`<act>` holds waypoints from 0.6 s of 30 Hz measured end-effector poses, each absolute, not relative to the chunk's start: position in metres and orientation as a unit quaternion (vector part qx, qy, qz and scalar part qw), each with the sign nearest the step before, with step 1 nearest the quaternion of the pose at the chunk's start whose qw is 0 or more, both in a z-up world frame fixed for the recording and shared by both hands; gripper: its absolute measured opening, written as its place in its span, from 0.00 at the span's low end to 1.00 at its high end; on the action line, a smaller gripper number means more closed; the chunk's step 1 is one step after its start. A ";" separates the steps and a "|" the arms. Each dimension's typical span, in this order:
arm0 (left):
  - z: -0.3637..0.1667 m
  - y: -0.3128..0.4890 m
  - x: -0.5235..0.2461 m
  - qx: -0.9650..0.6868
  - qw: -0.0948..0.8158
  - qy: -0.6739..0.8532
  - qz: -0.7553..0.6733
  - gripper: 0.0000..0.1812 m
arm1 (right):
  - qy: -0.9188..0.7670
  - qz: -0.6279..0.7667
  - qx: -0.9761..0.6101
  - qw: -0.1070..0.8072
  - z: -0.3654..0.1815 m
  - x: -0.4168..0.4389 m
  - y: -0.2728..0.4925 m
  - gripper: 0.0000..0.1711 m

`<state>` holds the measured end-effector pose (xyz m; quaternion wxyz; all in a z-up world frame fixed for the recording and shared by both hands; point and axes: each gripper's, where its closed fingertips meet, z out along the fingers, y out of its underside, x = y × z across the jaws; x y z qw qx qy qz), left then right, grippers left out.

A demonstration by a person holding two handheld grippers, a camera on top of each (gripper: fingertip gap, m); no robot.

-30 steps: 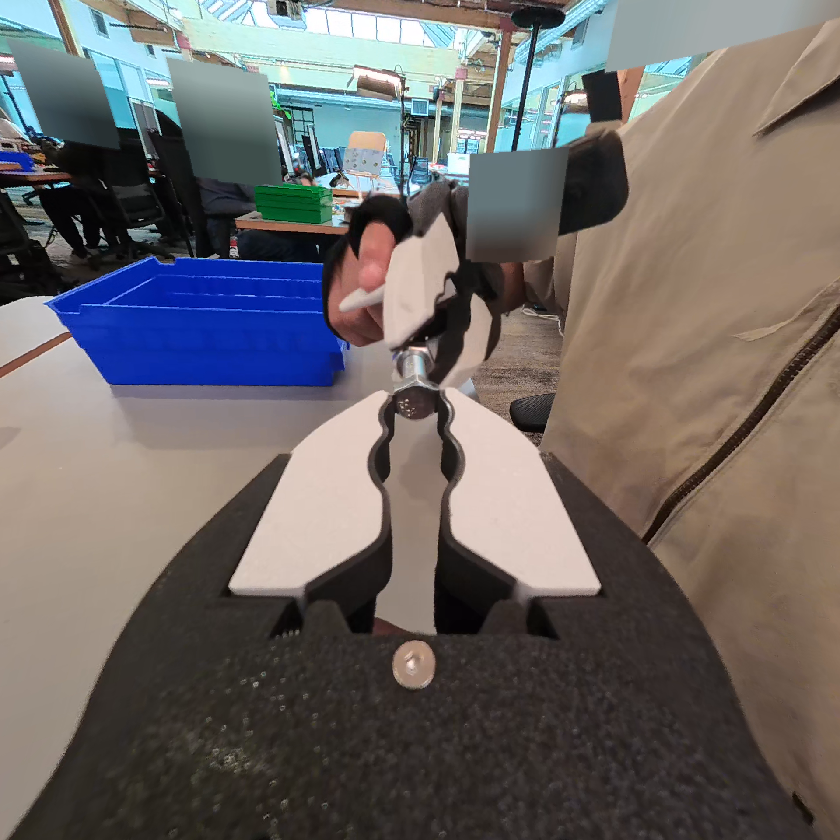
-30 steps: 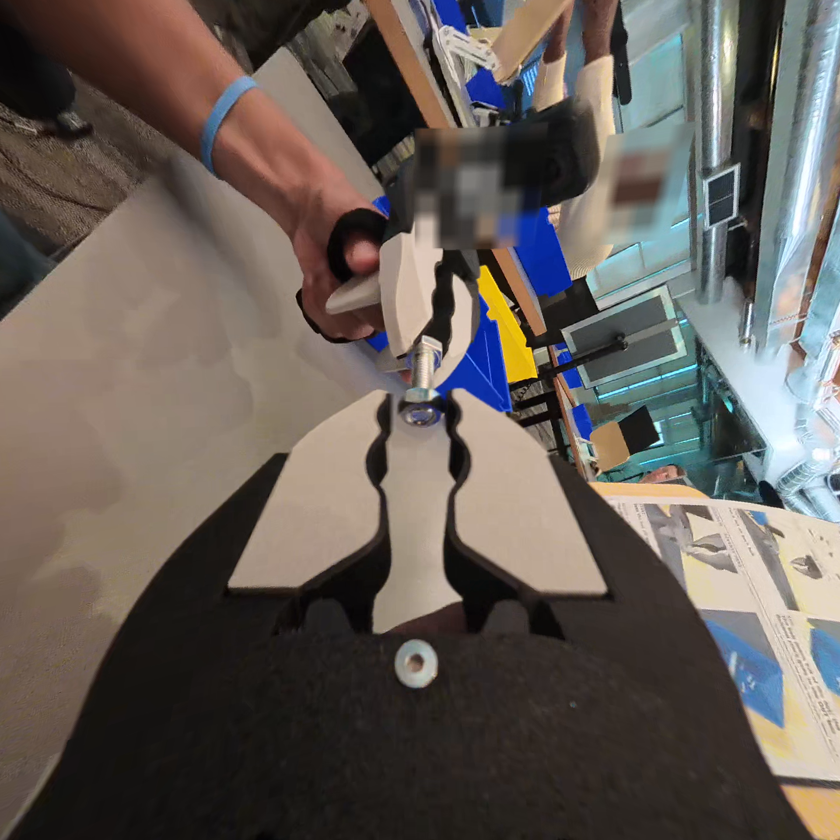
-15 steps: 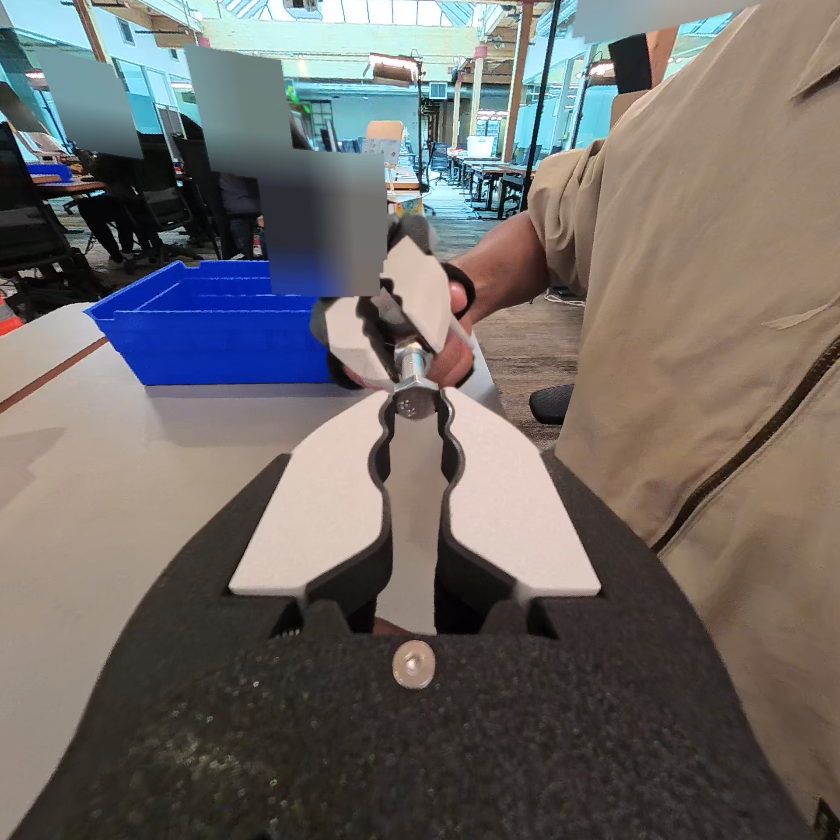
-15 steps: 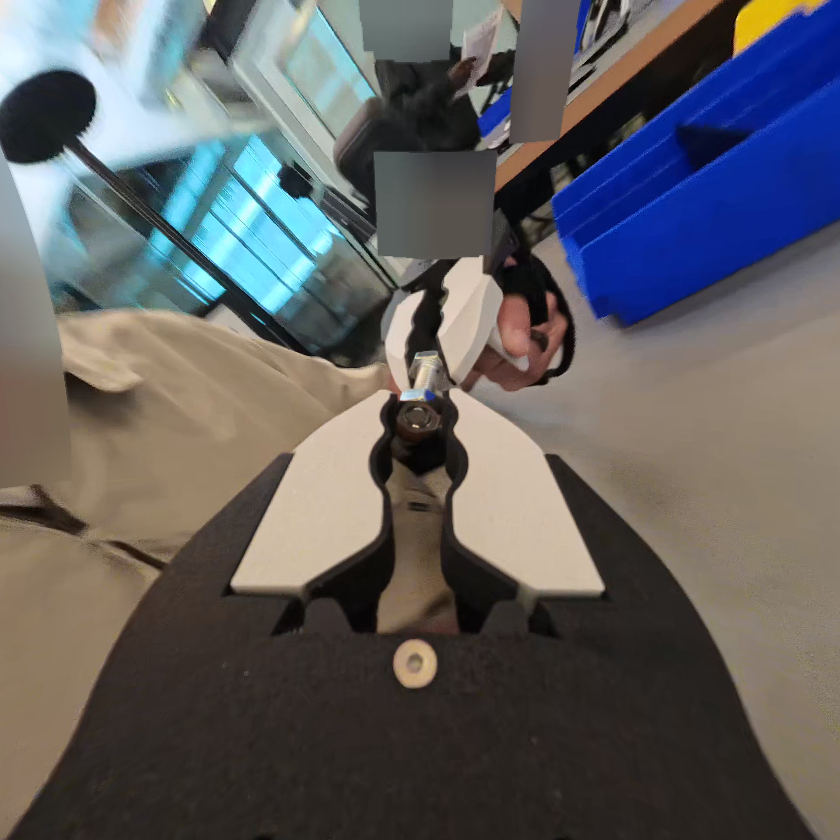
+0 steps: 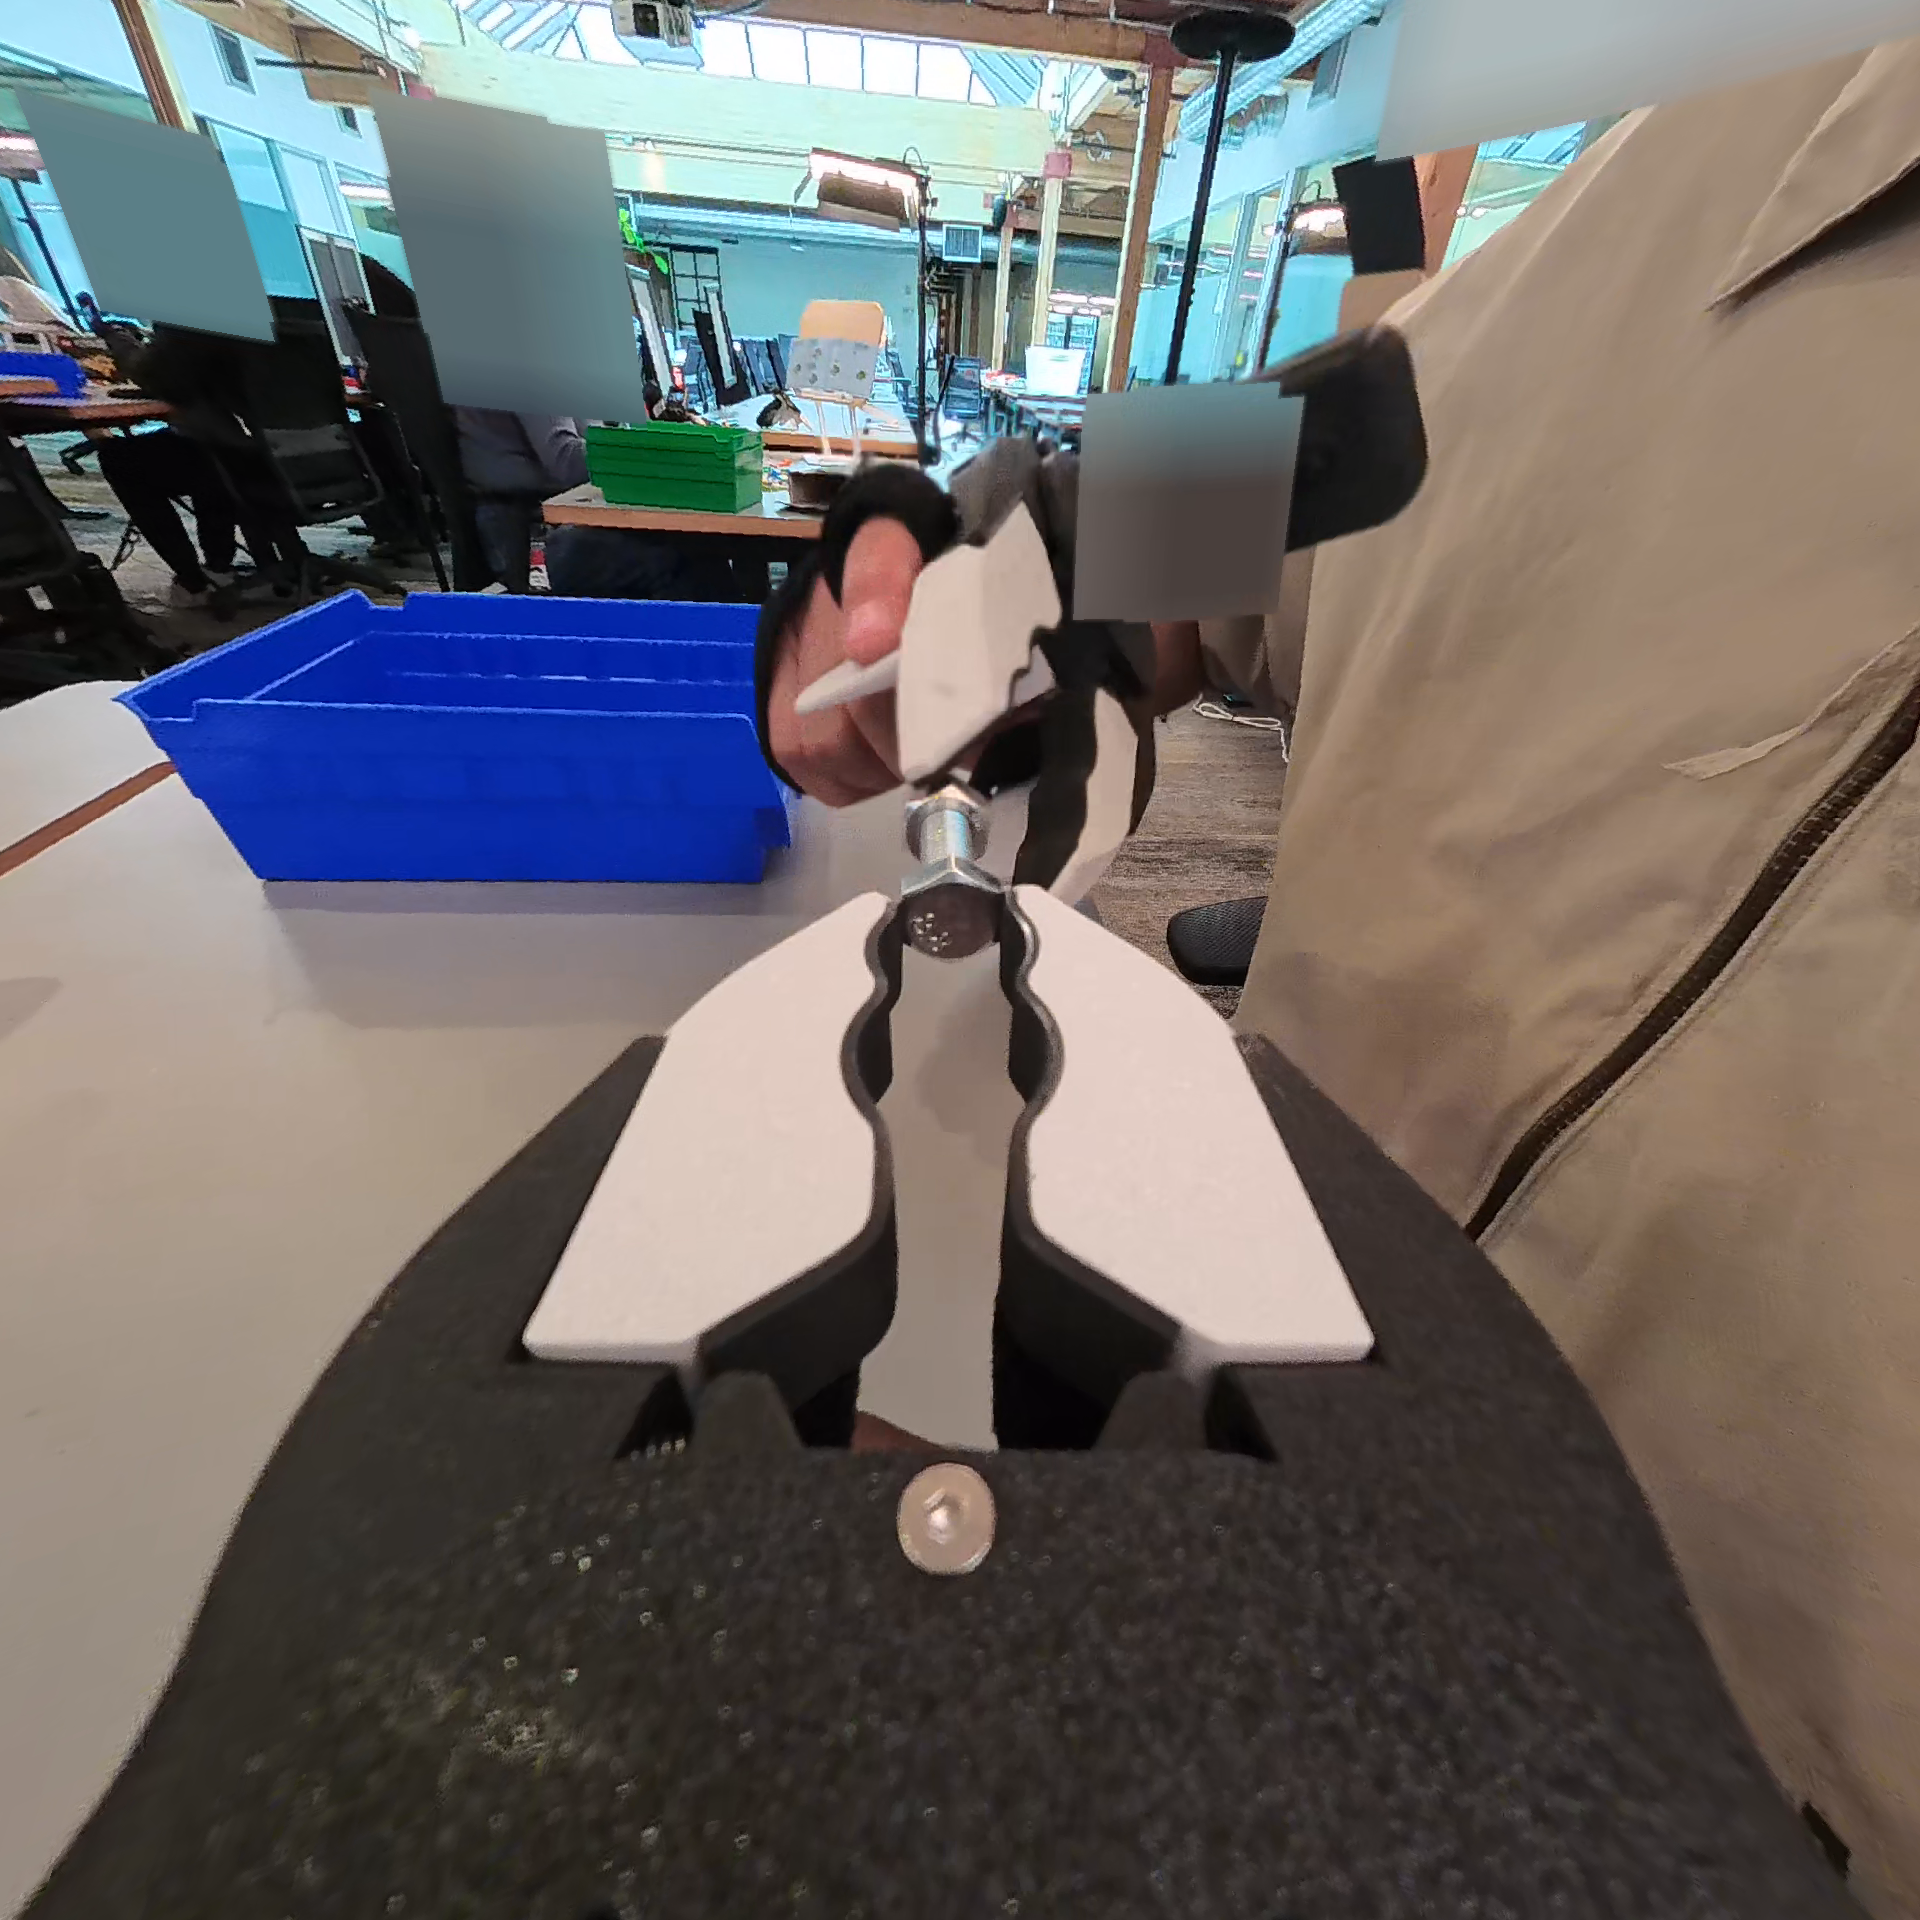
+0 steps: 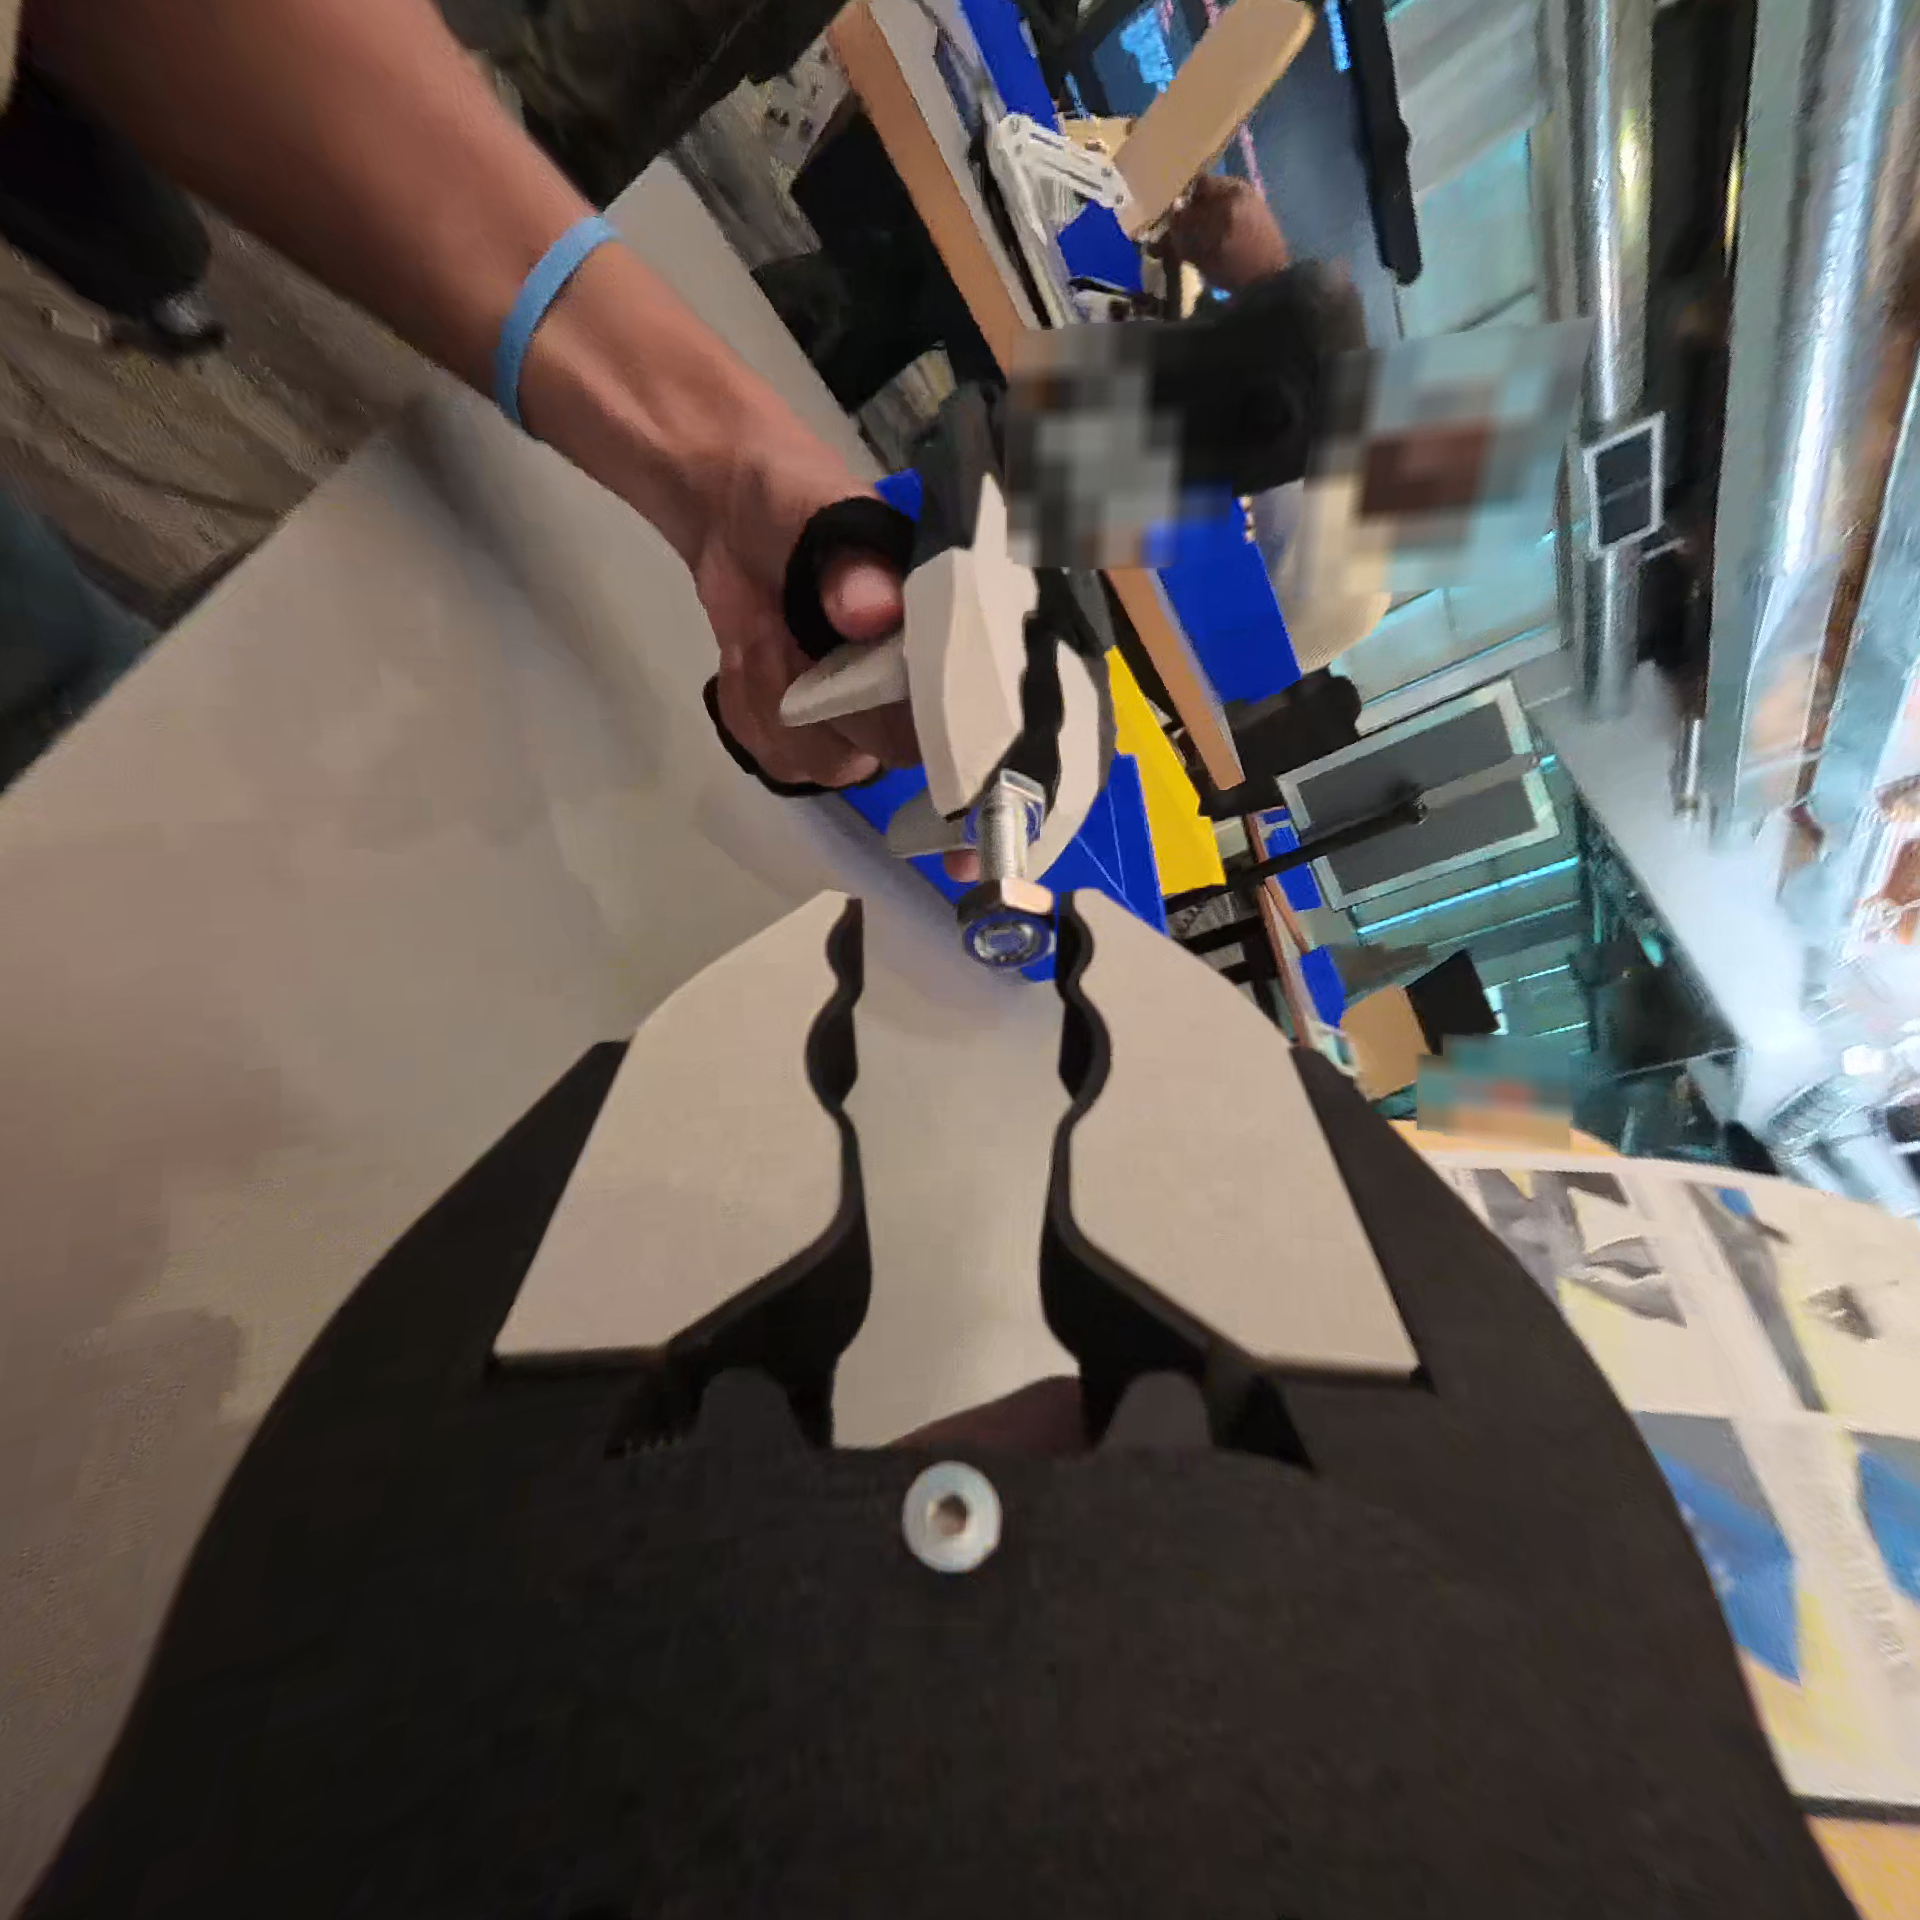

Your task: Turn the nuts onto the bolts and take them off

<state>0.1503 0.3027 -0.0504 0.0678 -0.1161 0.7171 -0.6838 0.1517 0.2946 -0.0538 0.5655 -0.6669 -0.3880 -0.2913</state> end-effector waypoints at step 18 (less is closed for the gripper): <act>-0.051 0.308 0.154 -0.118 0.106 0.734 -0.661 0.10 | 0.086 0.447 -0.685 0.569 -0.051 0.154 0.303 0.10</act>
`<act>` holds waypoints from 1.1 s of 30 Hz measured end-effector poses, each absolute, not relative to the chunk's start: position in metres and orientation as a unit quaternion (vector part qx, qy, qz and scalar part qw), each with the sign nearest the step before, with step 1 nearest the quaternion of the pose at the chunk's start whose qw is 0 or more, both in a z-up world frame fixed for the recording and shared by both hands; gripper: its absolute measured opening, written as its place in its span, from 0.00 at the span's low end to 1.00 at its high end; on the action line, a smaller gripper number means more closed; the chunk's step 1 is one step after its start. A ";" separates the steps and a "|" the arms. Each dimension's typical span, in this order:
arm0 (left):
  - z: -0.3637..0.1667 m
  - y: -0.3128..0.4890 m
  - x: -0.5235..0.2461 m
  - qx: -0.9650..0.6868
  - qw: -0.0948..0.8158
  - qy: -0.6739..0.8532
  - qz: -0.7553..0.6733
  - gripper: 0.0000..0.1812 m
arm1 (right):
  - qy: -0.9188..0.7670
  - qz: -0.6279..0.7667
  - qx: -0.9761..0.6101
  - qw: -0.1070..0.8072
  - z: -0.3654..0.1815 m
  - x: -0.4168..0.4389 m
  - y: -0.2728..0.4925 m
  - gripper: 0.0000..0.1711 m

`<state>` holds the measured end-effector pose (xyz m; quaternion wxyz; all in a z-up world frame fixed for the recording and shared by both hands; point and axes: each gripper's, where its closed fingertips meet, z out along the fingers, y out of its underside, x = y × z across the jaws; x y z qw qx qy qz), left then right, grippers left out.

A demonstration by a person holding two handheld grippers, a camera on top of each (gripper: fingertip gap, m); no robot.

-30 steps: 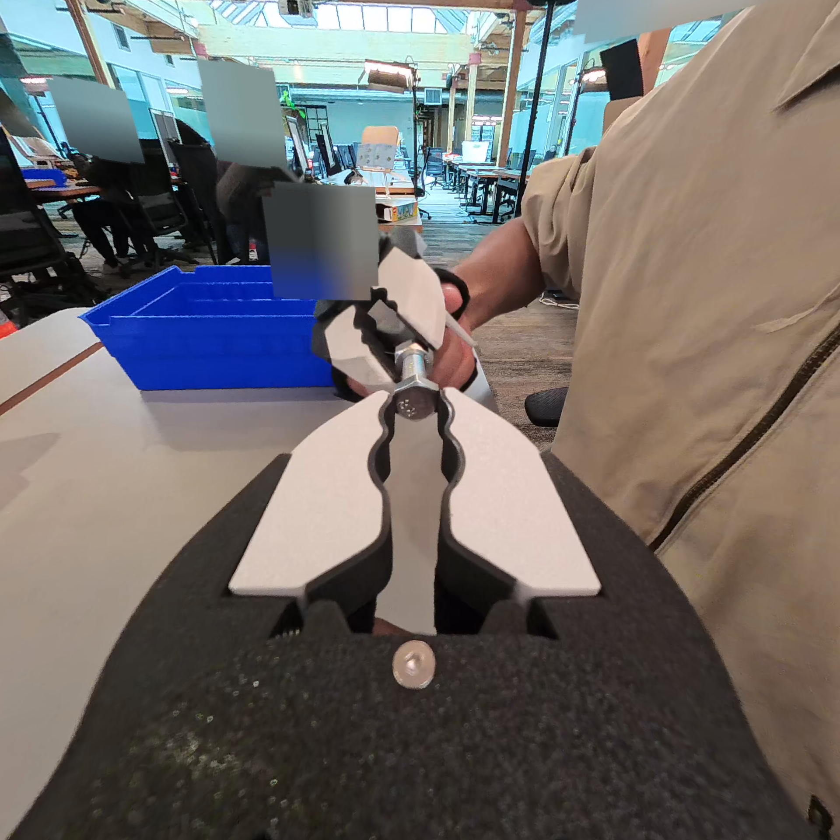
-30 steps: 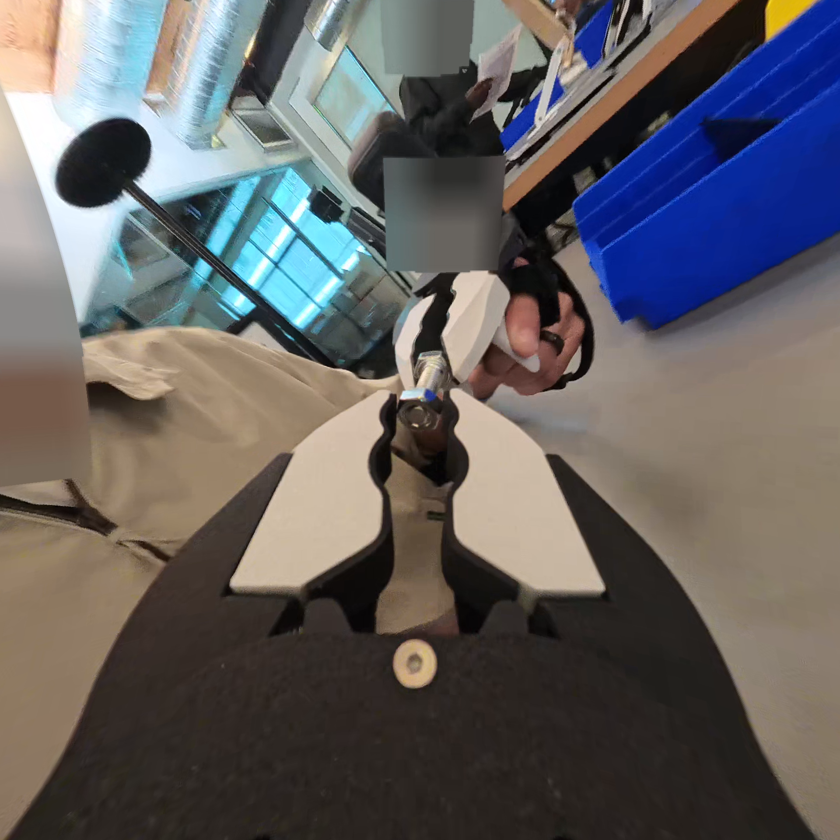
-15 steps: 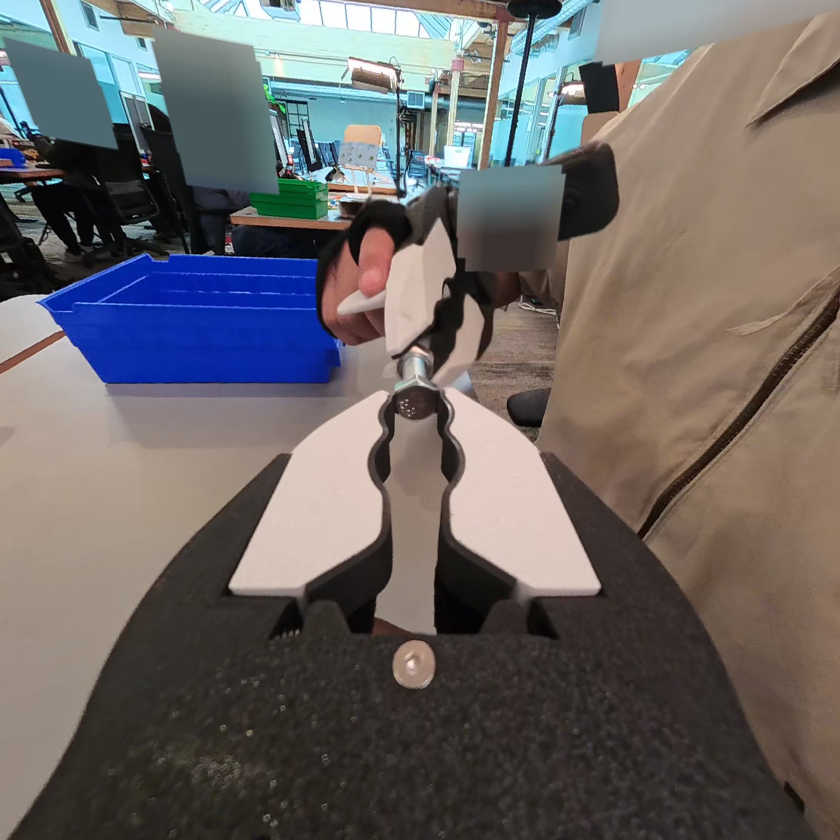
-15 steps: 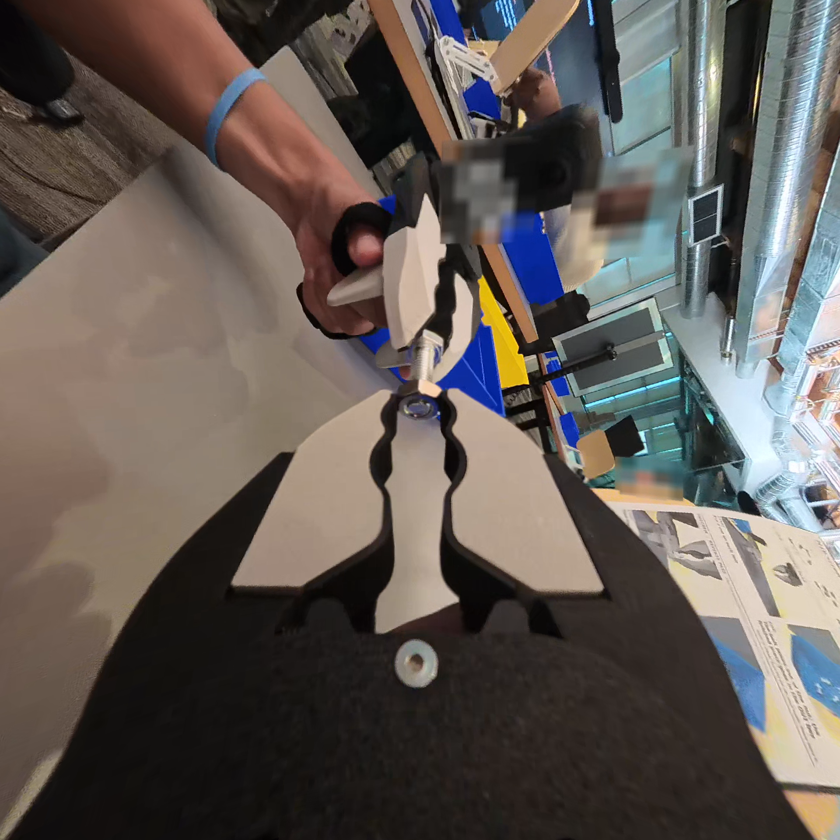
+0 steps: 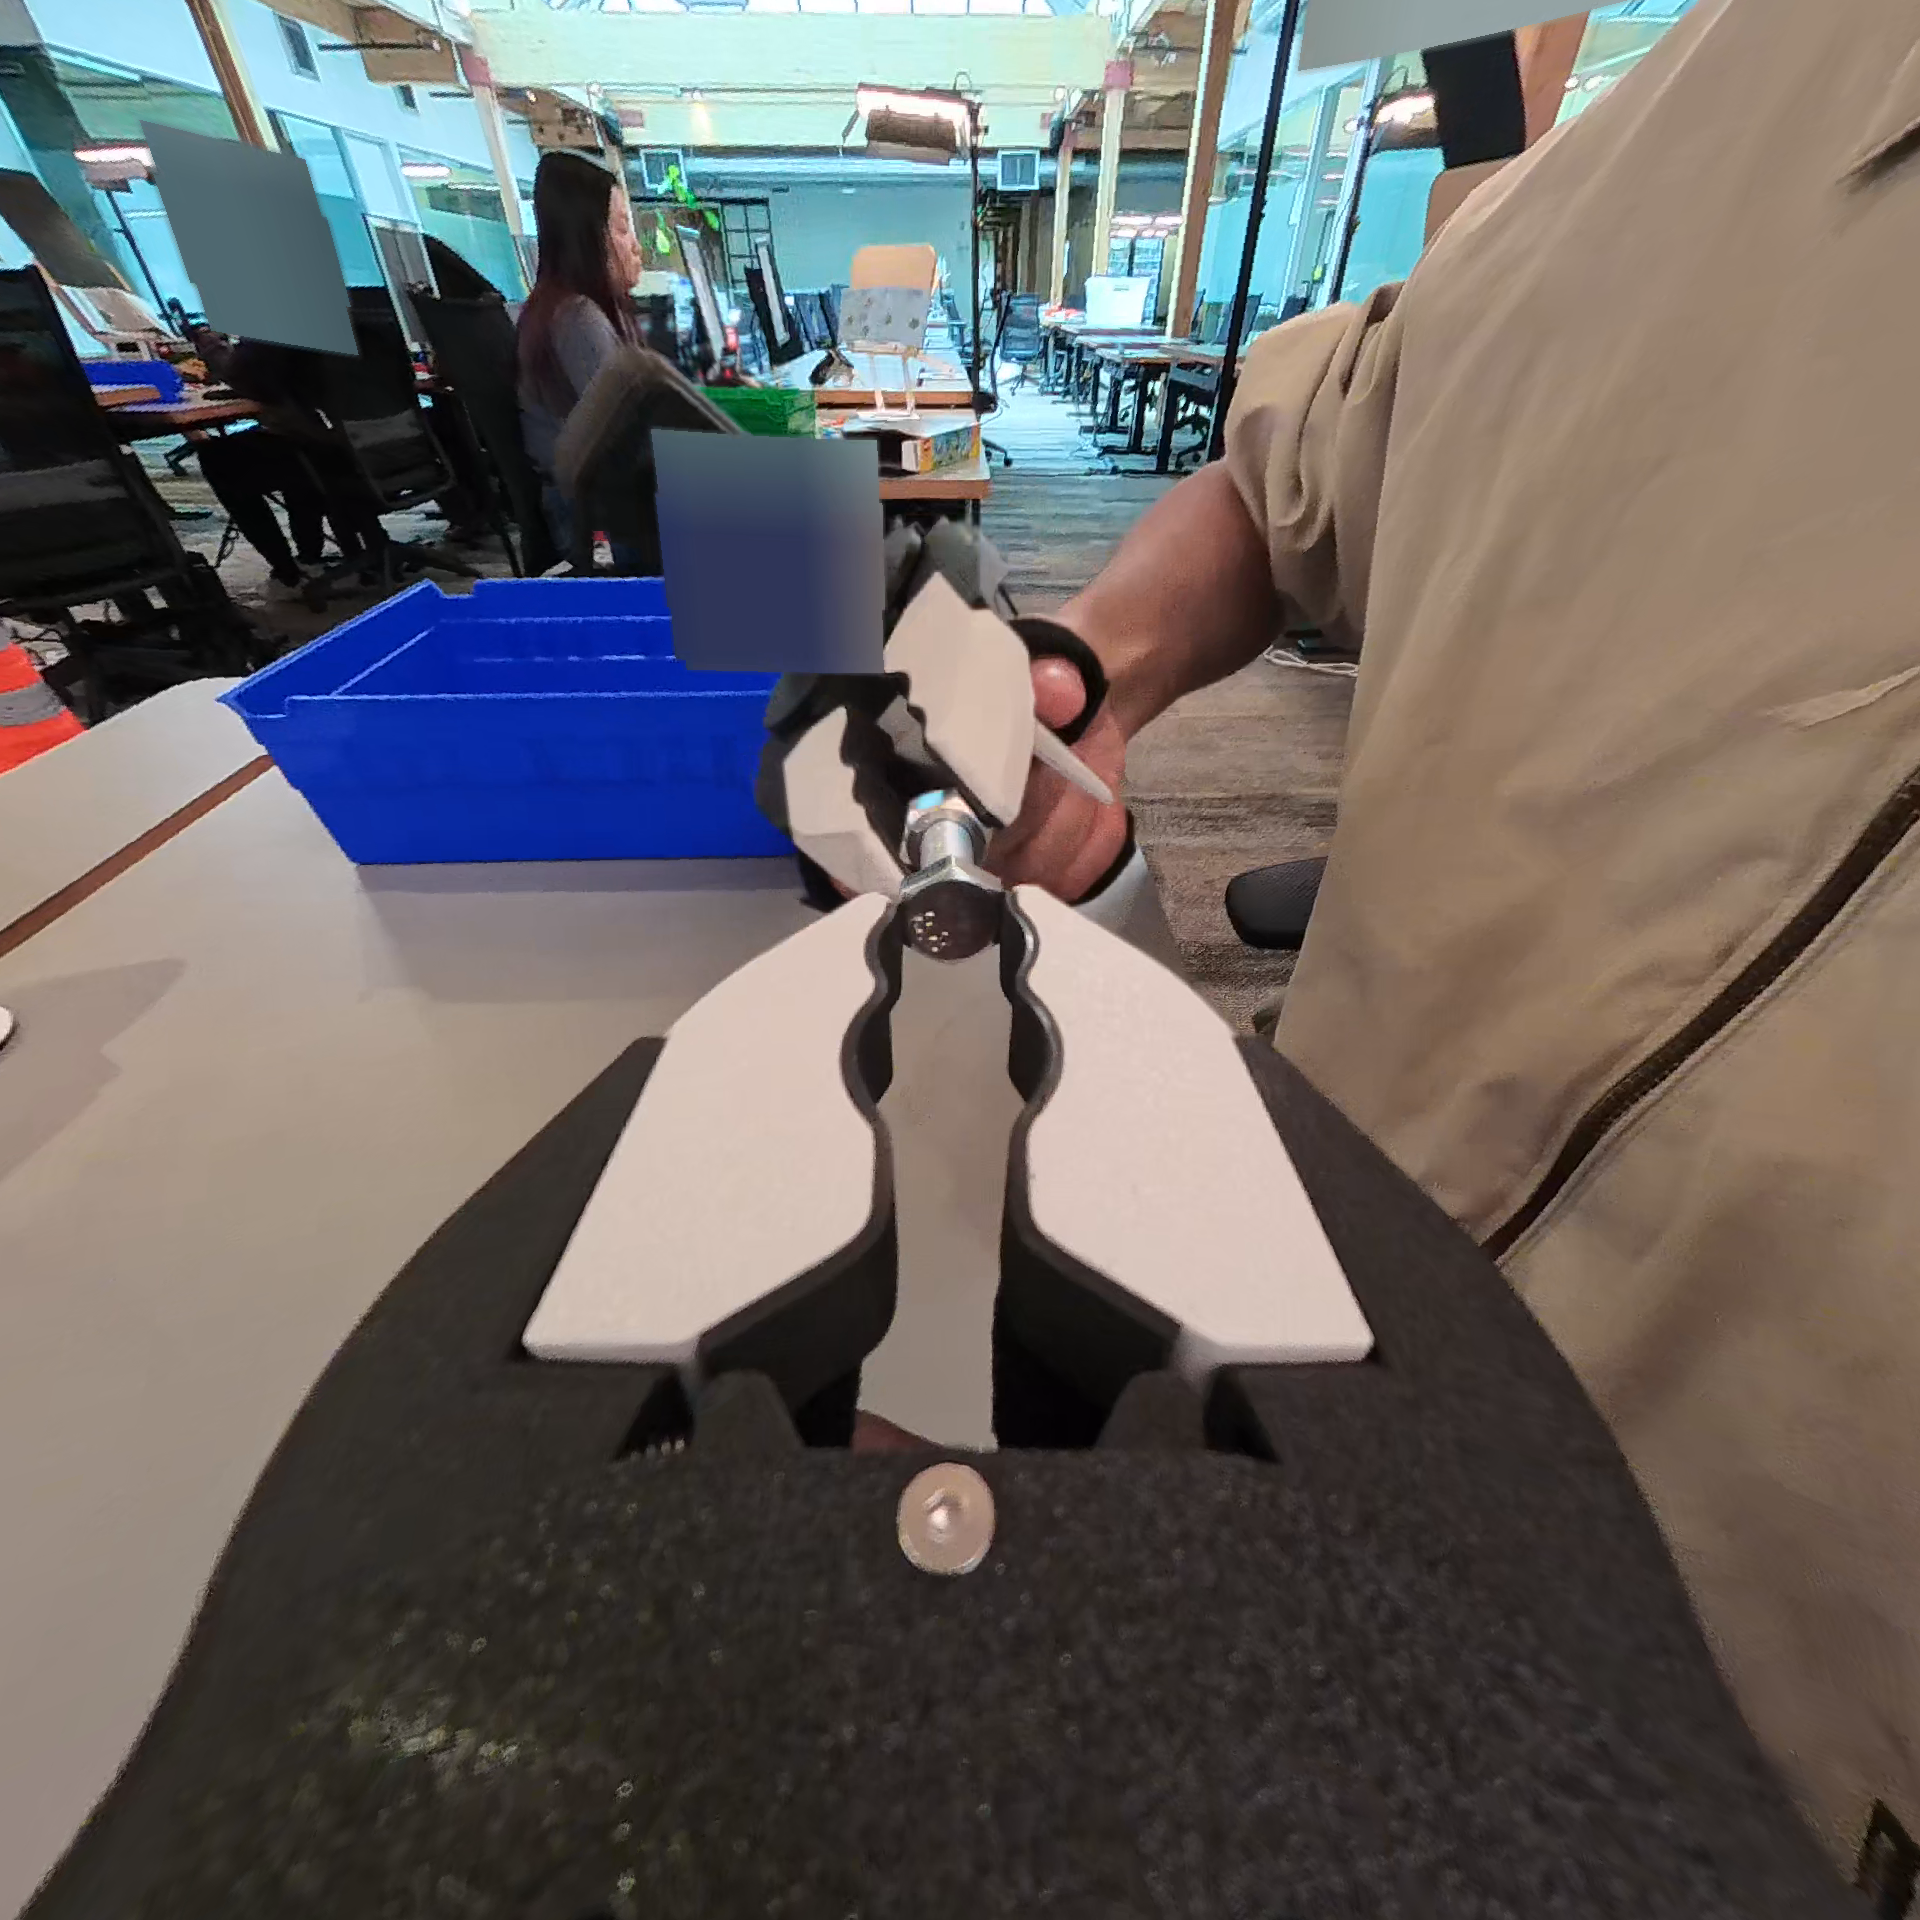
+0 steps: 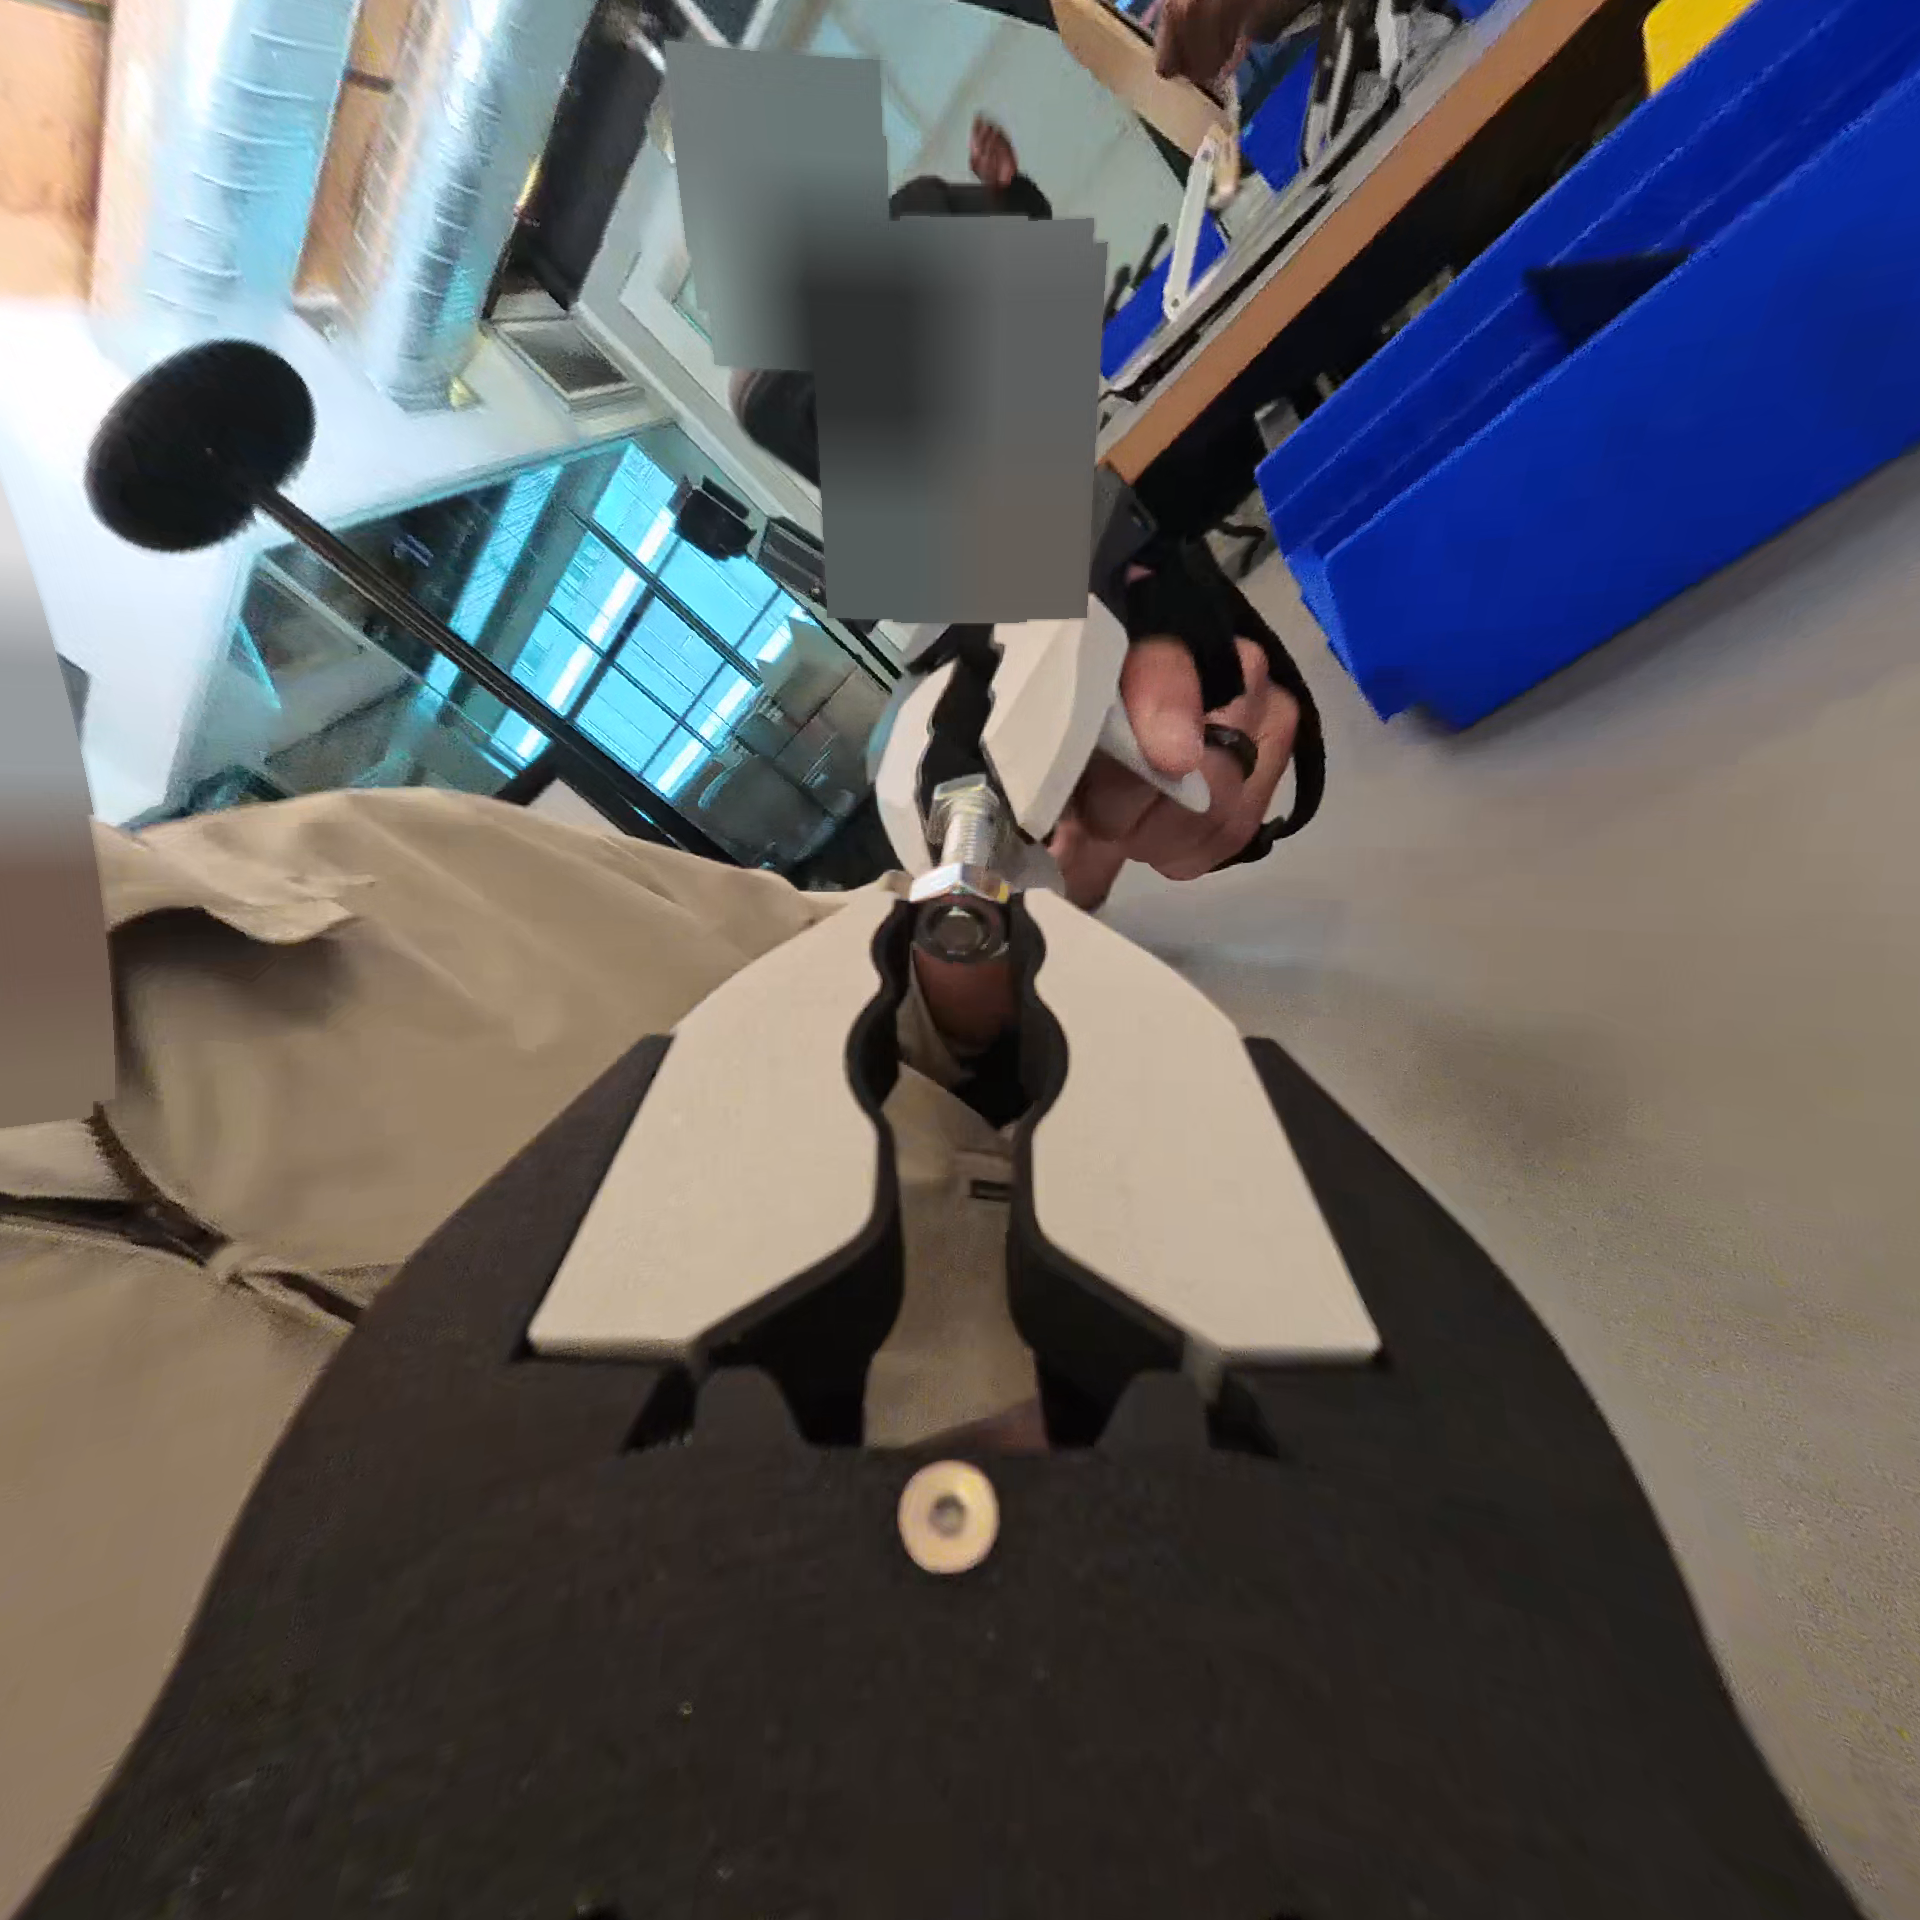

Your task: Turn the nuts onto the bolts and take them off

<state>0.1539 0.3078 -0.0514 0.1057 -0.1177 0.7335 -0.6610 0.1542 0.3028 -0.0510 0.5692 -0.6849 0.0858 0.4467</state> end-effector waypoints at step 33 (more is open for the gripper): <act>-0.053 0.301 0.150 -0.112 0.090 0.729 -0.669 0.10 | -0.019 0.339 -0.720 0.605 -0.053 0.150 0.297 0.21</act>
